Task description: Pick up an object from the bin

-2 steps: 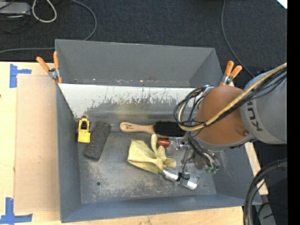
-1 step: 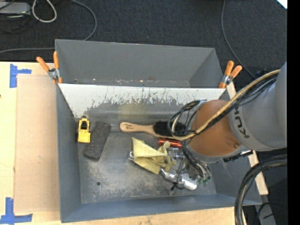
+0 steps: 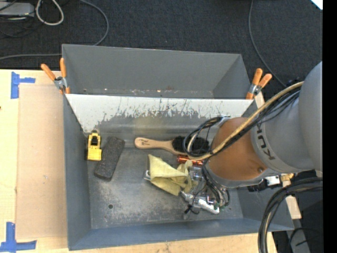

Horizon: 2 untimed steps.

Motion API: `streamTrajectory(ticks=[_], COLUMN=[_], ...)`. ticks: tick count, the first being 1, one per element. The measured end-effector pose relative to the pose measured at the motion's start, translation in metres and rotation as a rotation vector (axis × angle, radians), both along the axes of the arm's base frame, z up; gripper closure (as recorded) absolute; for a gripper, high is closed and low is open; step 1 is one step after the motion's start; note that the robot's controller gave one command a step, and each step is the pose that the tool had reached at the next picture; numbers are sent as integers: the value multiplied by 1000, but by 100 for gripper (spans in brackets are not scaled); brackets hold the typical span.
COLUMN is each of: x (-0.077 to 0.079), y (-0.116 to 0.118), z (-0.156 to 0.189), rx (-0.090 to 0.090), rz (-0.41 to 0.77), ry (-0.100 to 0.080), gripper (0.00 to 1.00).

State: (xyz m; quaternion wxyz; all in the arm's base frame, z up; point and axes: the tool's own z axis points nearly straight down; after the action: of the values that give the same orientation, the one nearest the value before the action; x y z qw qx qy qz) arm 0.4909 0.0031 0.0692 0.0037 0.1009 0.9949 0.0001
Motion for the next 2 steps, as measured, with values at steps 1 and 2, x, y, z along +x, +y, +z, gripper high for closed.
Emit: streamTrajectory(ticks=[1,2], x=[6,6], y=[-8,-8], z=[5,5], rx=[2,2], rz=[166,167], ry=[23,23], gripper=[100,100])
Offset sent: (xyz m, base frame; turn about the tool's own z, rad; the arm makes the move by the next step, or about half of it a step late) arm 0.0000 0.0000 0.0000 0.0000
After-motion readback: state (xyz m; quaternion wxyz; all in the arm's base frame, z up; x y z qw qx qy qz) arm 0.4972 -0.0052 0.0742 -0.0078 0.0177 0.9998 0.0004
